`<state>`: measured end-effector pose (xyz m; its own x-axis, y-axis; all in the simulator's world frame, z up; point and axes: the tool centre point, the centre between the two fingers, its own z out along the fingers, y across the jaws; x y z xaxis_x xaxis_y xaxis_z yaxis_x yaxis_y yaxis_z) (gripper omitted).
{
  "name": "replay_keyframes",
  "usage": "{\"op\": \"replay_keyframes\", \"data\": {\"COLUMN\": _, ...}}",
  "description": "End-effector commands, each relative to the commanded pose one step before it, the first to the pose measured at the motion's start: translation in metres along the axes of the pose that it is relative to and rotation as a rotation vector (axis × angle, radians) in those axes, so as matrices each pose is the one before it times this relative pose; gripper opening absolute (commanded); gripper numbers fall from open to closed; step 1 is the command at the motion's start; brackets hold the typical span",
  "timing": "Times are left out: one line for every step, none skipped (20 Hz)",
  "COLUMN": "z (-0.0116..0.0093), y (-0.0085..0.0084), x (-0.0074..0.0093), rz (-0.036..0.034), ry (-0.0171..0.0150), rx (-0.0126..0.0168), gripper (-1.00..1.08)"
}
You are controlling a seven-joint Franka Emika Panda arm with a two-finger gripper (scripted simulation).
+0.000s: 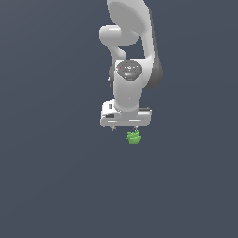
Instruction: Pick up the object and move it to a goal position.
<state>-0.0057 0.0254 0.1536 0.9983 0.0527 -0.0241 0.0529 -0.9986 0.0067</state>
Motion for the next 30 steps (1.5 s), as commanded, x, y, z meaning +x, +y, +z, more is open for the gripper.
{"op": "replay_keyframes", "data": {"z": 0.0, "y": 0.00001, "x": 0.0, "rz": 0.0, "ry": 0.0, "rx": 0.0, "gripper": 1.0}}
{"op": "replay_keyframes", "data": {"z": 0.00021, "y": 0.0007, "x": -0.00013, "rz": 0.00078, "ry": -0.00063, "rx": -0.00066, "gripper": 1.0}}
{"op": "replay_keyframes", "data": {"z": 0.00071, "y": 0.00216, "x": -0.00036, "rz": 0.00249, "ry": -0.002, "rx": -0.00203, "gripper": 1.0}}
{"op": "replay_keyframes", "data": {"z": 0.00115, "y": 0.00353, "x": -0.00061, "rz": 0.00404, "ry": -0.00325, "rx": -0.00328, "gripper": 1.0}}
{"op": "replay_keyframes", "data": {"z": 0.00159, "y": 0.00489, "x": -0.00086, "rz": 0.00561, "ry": -0.00452, "rx": -0.00454, "gripper": 1.0}}
{"op": "replay_keyframes", "data": {"z": 0.00204, "y": 0.00621, "x": -0.0011, "rz": 0.00715, "ry": -0.00578, "rx": -0.00577, "gripper": 1.0}}
{"op": "replay_keyframes", "data": {"z": 0.00201, "y": 0.00607, "x": -0.00109, "rz": 0.00702, "ry": -0.00569, "rx": -0.00564, "gripper": 1.0}}
{"op": "replay_keyframes", "data": {"z": 0.00154, "y": 0.00462, "x": -0.00083, "rz": 0.00538, "ry": -0.00436, "rx": -0.00428, "gripper": 1.0}}
{"op": "replay_keyframes", "data": {"z": 0.00104, "y": 0.00315, "x": -0.00056, "rz": 0.0037, "ry": -0.00298, "rx": -0.00291, "gripper": 1.0}}
{"op": "replay_keyframes", "data": {"z": 0.00055, "y": 0.0017, "x": -0.0003, "rz": 0.00202, "ry": -0.0016, "rx": -0.00155, "gripper": 1.0}}
{"op": "replay_keyframes", "data": {"z": -0.00007, "y": 0.00009, "x": -0.00007, "rz": 0.0, "ry": 0.0, "rx": 0.0, "gripper": 1.0}}
{"op": "replay_keyframes", "data": {"z": -0.00023, "y": -0.00098, "x": 0.00024, "rz": -0.00101, "ry": 0.00083, "rx": 0.00081, "gripper": 1.0}}
{"op": "replay_keyframes", "data": {"z": -0.00012, "y": -0.00104, "x": 0.00014, "rz": -0.00168, "ry": 0.00092, "rx": 0.0008, "gripper": 1.0}}
{"op": "replay_keyframes", "data": {"z": 0.00062, "y": -0.00085, "x": 0.00002, "rz": -0.00263, "ry": 0.00049, "rx": 0.00013, "gripper": 1.0}}
{"op": "replay_keyframes", "data": {"z": 0.00102, "y": -0.00133, "x": 0.00001, "rz": -0.00423, "ry": 0.00079, "rx": 0.00021, "gripper": 1.0}}
{"op": "replay_keyframes", "data": {"z": 0.00136, "y": -0.00202, "x": 0.00004, "rz": -0.00607, "ry": 0.00124, "rx": 0.00044, "gripper": 1.0}}
{"op": "replay_keyframes", "data": {"z": 0.00168, "y": -0.0027, "x": 0.00007, "rz": -0.00787, "ry": 0.0017, "rx": 0.00068, "gripper": 1.0}}
{"op": "replay_keyframes", "data": {"z": 0.00201, "y": -0.00336, "x": 0.0001, "rz": -0.00966, "ry": 0.00214, "rx": 0.00091, "gripper": 1.0}}
{"op": "replay_keyframes", "data": {"z": 0.00235, "y": -0.004, "x": 0.00012, "rz": -0.0114, "ry": 0.00255, "rx": 0.00114, "gripper": 1.0}}
{"op": "replay_keyframes", "data": {"z": 0.0027, "y": -0.0046, "x": 0.00014, "rz": -0.01308, "ry": 0.00295, "rx": 0.00136, "gripper": 1.0}}
{"op": "replay_keyframes", "data": {"z": 0.00304, "y": -0.00519, "x": 0.00015, "rz": -0.01476, "ry": 0.00332, "rx": 0.00157, "gripper": 1.0}}
{"op": "replay_keyframes", "data": {"z": 0.00341, "y": -0.00578, "x": 0.00016, "rz": -0.01648, "ry": 0.00369, "rx": 0.00179, "gripper": 1.0}}
{"op": "replay_keyframes", "data": {"z": 0.00377, "y": -0.00638, "x": 0.00017, "rz": -0.01817, "ry": 0.00407, "rx": 0.00203, "gripper": 1.0}}
{"op": "replay_keyframes", "data": {"z": 0.0041, "y": -0.00701, "x": 0.00018, "rz": -0.01989, "ry": 0.00449, "rx": 0.00233, "gripper": 1.0}}
{"op": "replay_keyframes", "data": {"z": 0.00421, "y": -0.00726, "x": 0.00019, "rz": -0.02048, "ry": 0.00467, "rx": 0.00252, "gripper": 1.0}}
{"op": "replay_keyframes", "data": {"z": 0.00384, "y": -0.00667, "x": 0.00018, "rz": -0.01876, "ry": 0.0043, "rx": 0.0024, "gripper": 1.0}}
{"op": "replay_keyframes", "data": {"z": 0.00346, "y": -0.00605, "x": 0.00017, "rz": -0.01696, "ry": 0.00391, "rx": 0.00225, "gripper": 1.0}}
{"op": "replay_keyframes", "data": {"z": 0.00309, "y": -0.00542, "x": 0.00016, "rz": -0.01515, "ry": 0.00351, "rx": 0.00207, "gripper": 1.0}}
{"op": "replay_keyframes", "data": {"z": 0.00272, "y": -0.00478, "x": 0.00015, "rz": -0.01334, "ry": 0.00311, "rx": 0.00187, "gripper": 1.0}}
{"op": "replay_keyframes", "data": {"z": 0.00235, "y": -0.00415, "x": 0.00013, "rz": -0.01155, "ry": 0.00271, "rx": 0.00166, "gripper": 1.0}}
